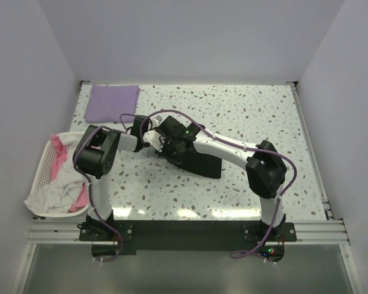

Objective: Fold and stack the t-shirts
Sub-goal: Neatly place the folded tshirt to the corner

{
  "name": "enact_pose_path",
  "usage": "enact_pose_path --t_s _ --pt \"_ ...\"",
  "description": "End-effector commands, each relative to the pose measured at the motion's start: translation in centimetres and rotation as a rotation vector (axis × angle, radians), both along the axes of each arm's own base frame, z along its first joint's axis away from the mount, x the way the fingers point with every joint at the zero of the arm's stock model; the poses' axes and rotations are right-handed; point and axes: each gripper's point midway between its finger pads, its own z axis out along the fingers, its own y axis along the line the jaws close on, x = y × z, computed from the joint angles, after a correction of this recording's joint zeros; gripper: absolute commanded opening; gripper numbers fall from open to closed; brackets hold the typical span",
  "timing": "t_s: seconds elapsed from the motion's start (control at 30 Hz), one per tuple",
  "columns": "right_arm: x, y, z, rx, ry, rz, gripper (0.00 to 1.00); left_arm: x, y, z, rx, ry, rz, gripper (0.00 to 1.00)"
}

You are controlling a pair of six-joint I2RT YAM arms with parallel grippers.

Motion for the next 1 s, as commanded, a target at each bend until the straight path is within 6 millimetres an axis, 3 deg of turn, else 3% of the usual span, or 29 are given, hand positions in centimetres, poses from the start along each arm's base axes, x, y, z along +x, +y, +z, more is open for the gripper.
enact_pose_path --t_s 0.0,0.07,0.1,0.17,0.2,0.23,0.27,0.3,0.33,0.37,0.4,0.43,0.47,0.5,0.57,0.6,0.7,0.73,0.83,0.97 --pt "0.8 1.8 2.5 0.095 -0.038 -0.018 0.0 0.6 0.1 -3.3 0.087 0.034 0.046 0.6" --pt "0.8 2.1 2.6 0.108 -0.031 -0.028 0.0 1.1 0.0 -3.4 0.099 0.022 0.042 0.48" --pt "0.8 2.3 2.5 0.111 -0.022 -0.03 0.0 1.0 0.2 -3.8 0.119 0.018 0.022 0.32" --pt "0.9 2.6 2.7 0.125 -0.013 -0.056 0.0 1.8 0.2 -4.1 0.163 -0.032 -0.014 0.1" --pt "1.0 2.8 2.6 0.125 -0.013 -0.063 0.0 1.4 0.6 -4.7 0.202 -0.008 -0.031 0.05" --pt "1.2 2.8 2.9 0.131 -0.015 -0.083 0.0 2.7 1.0 -4.6 0.257 -0.082 -0.058 0.0" --pt "1.4 2.8 3.1 0.136 -0.015 -0.095 0.0 2.9 1.4 -4.8 0.301 -0.09 -0.074 0.0" --pt "1.5 2.8 3.2 0.14 -0.012 -0.105 0.09 2.4 2.1 -5.2 0.352 -0.059 -0.099 0.0" --pt "1.4 2.8 3.4 0.149 0.0 -0.119 0.17 4.0 2.3 -4.7 0.394 -0.107 -0.103 0.0" --pt "1.7 2.4 4.0 0.16 0.005 -0.134 0.29 3.5 3.0 -5.0 0.444 -0.115 -0.166 0.0" --pt "1.8 2.1 4.2 0.164 0.012 -0.147 0.55 3.8 3.3 -5.0 0.473 -0.124 -0.192 0.0" --pt "1.8 1.6 4.3 0.169 0.025 -0.174 0.64 5.7 3.5 -4.1 0.516 -0.177 -0.193 0.0" --pt "2.6 0.8 5.2 0.189 0.02 -0.206 0.71 5.8 4.1 -4.1 0.56 -0.199 -0.235 0.0" --pt "2.9 0.2 5.5 0.195 0.024 -0.229 0.81 7.5 4.1 -2.8 0.582 -0.256 -0.235 0.0" --pt "4.0 -1.8 6.0 0.191 0.025 -0.283 0.91 8.6 5.4 -2.8 0.68 -0.297 -0.286 0.0" --pt "4.4 -2.7 6.8 0.198 0.013 -0.304 0.97 10.5 5.4 -1.2 0.704 -0.361 -0.277 0.0" --pt "5.7 -5.7 8.1 0.204 -0.001 -0.372 0.99 13.0 7.1 0.0 0.828 -0.445 -0.293 0.0" --pt "6.2 -7.2 7.7 0.194 0.006 -0.41 0.99 14.7 7.6 1.4 0.868 -0.495 -0.272 0.0" --pt "6.6 -9.7 7.9 0.186 0.001 -0.463 0.99 17.4 9.1 3.8 0.96 -0.599 -0.261 0.0" --pt "6.7 -11.5 8.1 0.179 -0.014 -0.492 0.99 20.5 11.7 7.1 1.053 -0.739 -0.264 0.0"
